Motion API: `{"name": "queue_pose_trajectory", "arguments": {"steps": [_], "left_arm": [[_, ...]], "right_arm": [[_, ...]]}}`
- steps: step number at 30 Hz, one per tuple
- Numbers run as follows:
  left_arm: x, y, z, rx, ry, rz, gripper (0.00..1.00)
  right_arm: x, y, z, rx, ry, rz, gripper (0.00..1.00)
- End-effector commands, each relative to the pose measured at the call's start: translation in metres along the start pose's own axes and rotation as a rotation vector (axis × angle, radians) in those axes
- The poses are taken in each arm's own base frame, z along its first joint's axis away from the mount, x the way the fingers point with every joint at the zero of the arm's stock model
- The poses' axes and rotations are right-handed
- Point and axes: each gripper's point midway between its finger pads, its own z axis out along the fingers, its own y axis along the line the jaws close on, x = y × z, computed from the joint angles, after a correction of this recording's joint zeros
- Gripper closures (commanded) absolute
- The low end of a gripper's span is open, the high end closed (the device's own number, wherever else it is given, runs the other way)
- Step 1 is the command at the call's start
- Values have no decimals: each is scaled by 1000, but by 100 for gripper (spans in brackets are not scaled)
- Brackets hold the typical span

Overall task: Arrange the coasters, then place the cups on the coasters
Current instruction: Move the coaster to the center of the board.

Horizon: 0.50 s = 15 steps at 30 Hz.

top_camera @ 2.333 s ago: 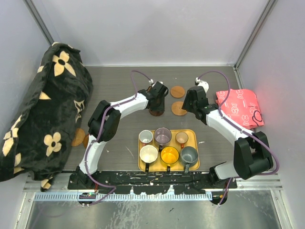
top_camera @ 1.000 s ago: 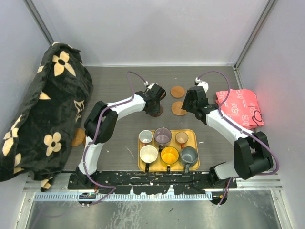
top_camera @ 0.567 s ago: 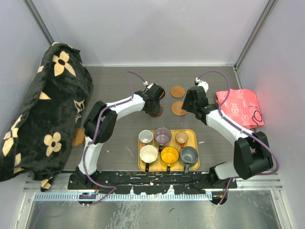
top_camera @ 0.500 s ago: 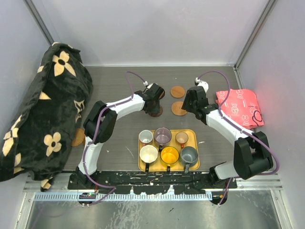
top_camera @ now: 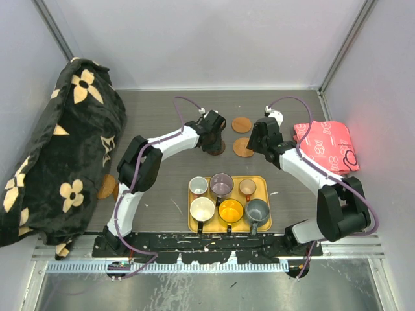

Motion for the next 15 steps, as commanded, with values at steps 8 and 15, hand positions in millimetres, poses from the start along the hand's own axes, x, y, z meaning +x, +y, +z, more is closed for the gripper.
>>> {"name": "queue_pose_trajectory", "arguments": {"steps": [8,15], "left_arm": [[21,15,4,-36,60,5,65],[30,24,-7,-62,72,-7,65]], "right_arm": [[-14,8,3,-26,-42,22,54],[-15,9,0,-30,-48,23,54]]}}
